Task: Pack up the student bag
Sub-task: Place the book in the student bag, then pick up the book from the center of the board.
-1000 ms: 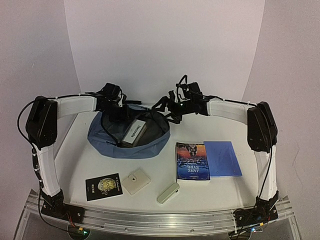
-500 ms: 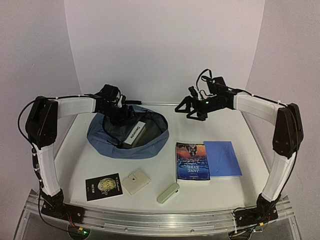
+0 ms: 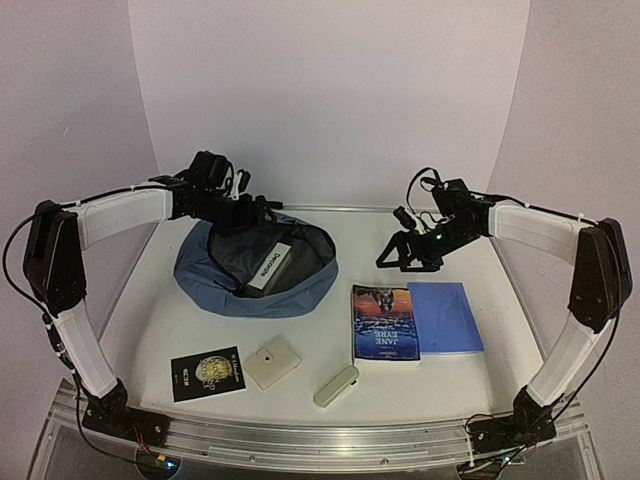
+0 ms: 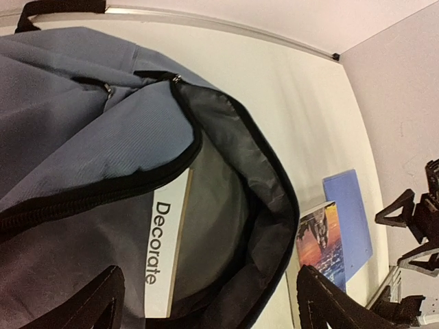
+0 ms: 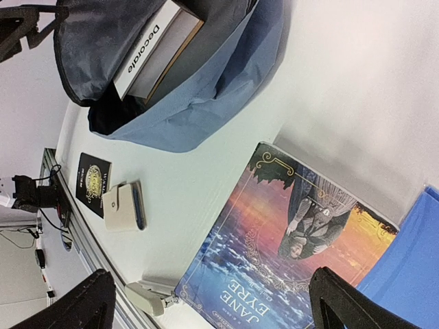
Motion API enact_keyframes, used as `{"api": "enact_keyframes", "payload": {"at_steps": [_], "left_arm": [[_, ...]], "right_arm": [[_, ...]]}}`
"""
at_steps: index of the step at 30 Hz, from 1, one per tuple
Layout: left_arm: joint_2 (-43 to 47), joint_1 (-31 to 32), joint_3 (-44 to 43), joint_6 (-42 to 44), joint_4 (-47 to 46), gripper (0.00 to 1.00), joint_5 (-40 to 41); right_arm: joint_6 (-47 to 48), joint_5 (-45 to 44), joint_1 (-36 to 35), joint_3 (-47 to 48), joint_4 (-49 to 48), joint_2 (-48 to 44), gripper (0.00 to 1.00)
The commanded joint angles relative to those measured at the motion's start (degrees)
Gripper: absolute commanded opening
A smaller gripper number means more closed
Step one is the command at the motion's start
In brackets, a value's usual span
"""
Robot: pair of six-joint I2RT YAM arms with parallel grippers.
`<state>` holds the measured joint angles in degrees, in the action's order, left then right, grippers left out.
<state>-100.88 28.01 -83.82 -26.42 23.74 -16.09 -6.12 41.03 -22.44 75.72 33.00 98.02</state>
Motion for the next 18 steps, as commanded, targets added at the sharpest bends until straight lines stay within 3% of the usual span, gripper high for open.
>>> {"api": "enact_keyframes", "payload": {"at_steps": [1, 7, 13, 18], "left_arm": [[1.31, -0.29, 0.71, 1.42, 1.09, 0.85, 1.82], [1.32, 6.35, -1.23, 7.28, 2.46, 0.86, 4.52], [3.76, 11.79, 0.77, 8.39, 1.49, 0.87, 4.38], [-0.3, 18.19, -0.12, 6.39, 0.9, 0.87, 1.75]], "right_arm": [[2.3, 0.87, -0.14, -0.71, 0.58, -2.31, 0.98], [3.82, -0.53, -0.15, -3.86, 1.96, -3.56, 0.97], [8.83, -2.88, 1.15, -7.9, 5.89, -5.73, 0.95], [13.91, -5.14, 1.47, -10.88, 8.61, -5.89, 0.9]]}}
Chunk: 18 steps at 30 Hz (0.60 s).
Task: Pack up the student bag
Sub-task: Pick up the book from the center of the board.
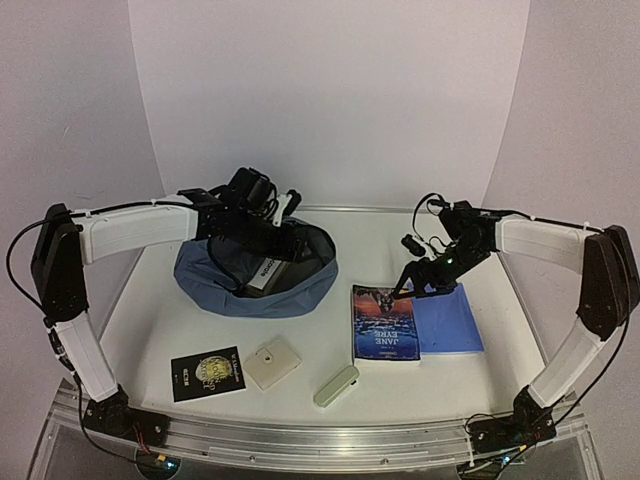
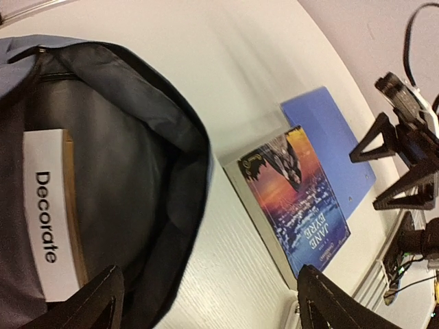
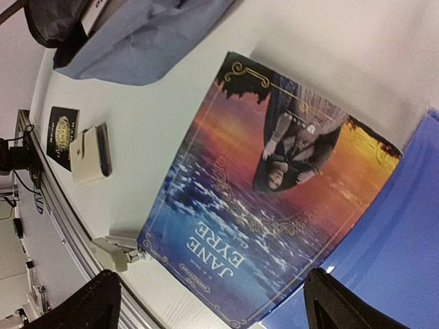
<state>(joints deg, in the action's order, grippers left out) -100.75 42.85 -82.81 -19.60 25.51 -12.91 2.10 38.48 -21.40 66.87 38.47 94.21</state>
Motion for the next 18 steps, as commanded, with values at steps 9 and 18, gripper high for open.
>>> {"api": "enact_keyframes", "payload": {"at_steps": [9, 18], "left_arm": [[-10.83, 7.07, -3.46, -8.2, -4.88, 0.79, -6.0], [-20.18, 9.33, -8.42, -11.94, -6.65, 0.74, -8.44]], "right_arm": [[7.13, 1.55, 0.42, -3.55, 3.26, 4.33, 0.78], [6.48, 0.84, 0.46, -3.35, 1.96, 9.91, 0.76]]}}
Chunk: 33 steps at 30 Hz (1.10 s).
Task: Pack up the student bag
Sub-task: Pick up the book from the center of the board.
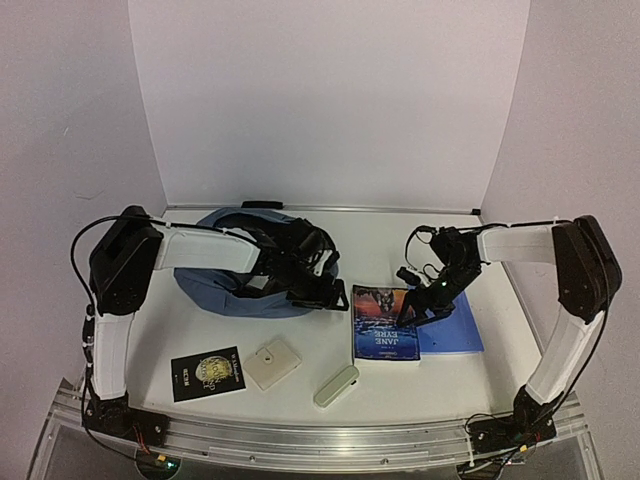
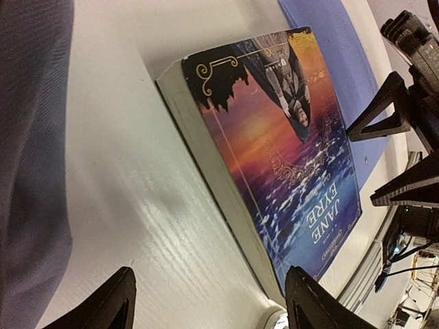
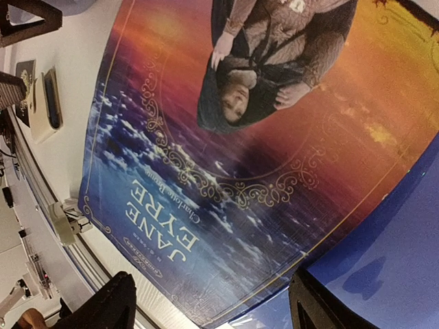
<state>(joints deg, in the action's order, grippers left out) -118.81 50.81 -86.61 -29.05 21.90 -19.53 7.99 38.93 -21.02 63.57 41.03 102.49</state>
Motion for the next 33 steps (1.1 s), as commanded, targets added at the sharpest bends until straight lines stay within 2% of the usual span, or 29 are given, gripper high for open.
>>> {"api": "enact_keyframes", "payload": {"at_steps": [1, 6, 14, 23, 33], "left_arm": [[-2.79, 1.43, -4.97, -2.79, -2.95, 0.74, -1.76], [-5.16, 1.49, -6.56, -3.02, -1.77, 0.73, -0.89], [-7.79, 2.39, -7.92, -3.2, -4.86, 0.65, -5.32], [-6.67, 2.81, -8.48, -2.62, -8.08, 0.47, -8.74], [-2.6, 3.25, -1.94, -3.49, -18.83, 0.22, -11.28]], "right_arm": [[0.18, -0.19, 0.06, 0.0, -0.75, 2.04, 0.76], [-1.17, -1.96, 0.07, -0.61, -1.54, 2.42, 0.78], [-2.38, 3.39, -0.03, 0.77, -2.15, 6.18, 0.77], [-3.07, 6.34, -0.07, 2.43, -2.88, 7.99, 0.75], [-3.59, 7.36, -0.01, 2.3, -3.64, 8.11, 0.74]]}}
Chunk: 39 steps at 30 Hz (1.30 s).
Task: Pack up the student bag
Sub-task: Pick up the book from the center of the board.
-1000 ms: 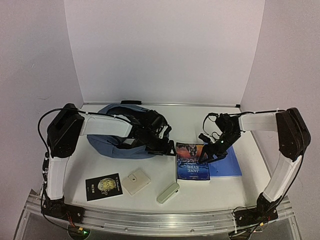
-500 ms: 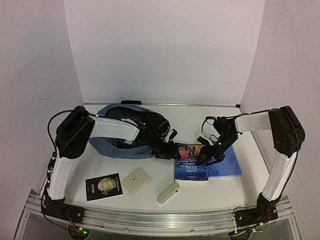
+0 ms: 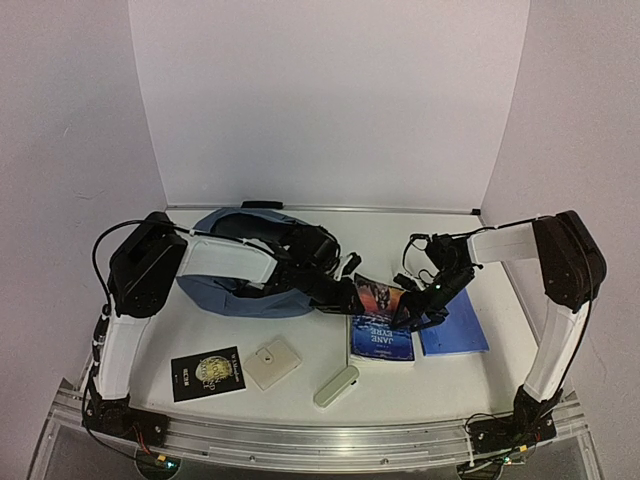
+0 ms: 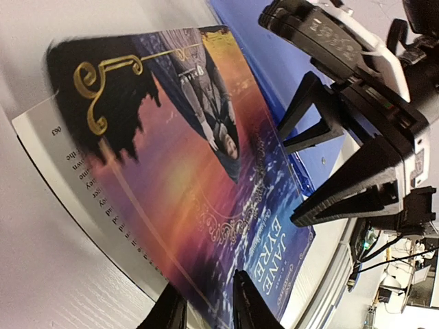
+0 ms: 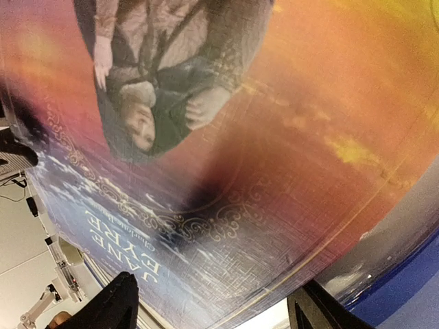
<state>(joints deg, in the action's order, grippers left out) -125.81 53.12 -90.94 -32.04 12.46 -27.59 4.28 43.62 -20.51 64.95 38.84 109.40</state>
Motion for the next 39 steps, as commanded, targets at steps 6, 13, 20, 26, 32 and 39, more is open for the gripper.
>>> {"api": "enact_keyframes", "payload": {"at_steps": [6, 13, 20, 26, 32, 39], "left_arm": [[1.4, 1.02, 0.94, -1.86, -8.7, 0.36, -3.1], [-1.95, 0.84, -2.57, -3.11, -3.51, 0.28, 1.33], [3.54, 0.15, 1.02, -2.82, -5.38, 0.0, 3.47], [9.09, -0.54, 5.51, 2.26, -11.17, 0.0, 1.97], [13.57, -2.82, 10.5, 4.21, -19.16, 0.0, -2.44], [17.9, -5.04, 14.44, 5.07, -25.31, 0.0, -5.62]], "right_arm": [[0.02, 3.2, -0.54, 0.94, -1.64, 1.06, 0.73], [0.02, 2.79, -0.54, 0.83, -1.61, -0.03, 0.74], [0.22, 3.93, -0.41, 1.55, -1.52, -3.34, 0.8], [1.52, 6.06, 1.08, 2.97, -1.94, -8.23, 0.98], [5.16, 7.32, 3.25, 2.93, -1.89, -8.92, 0.98], [6.32, 14.03, 3.42, 2.56, -3.7, -5.86, 0.98]]}}
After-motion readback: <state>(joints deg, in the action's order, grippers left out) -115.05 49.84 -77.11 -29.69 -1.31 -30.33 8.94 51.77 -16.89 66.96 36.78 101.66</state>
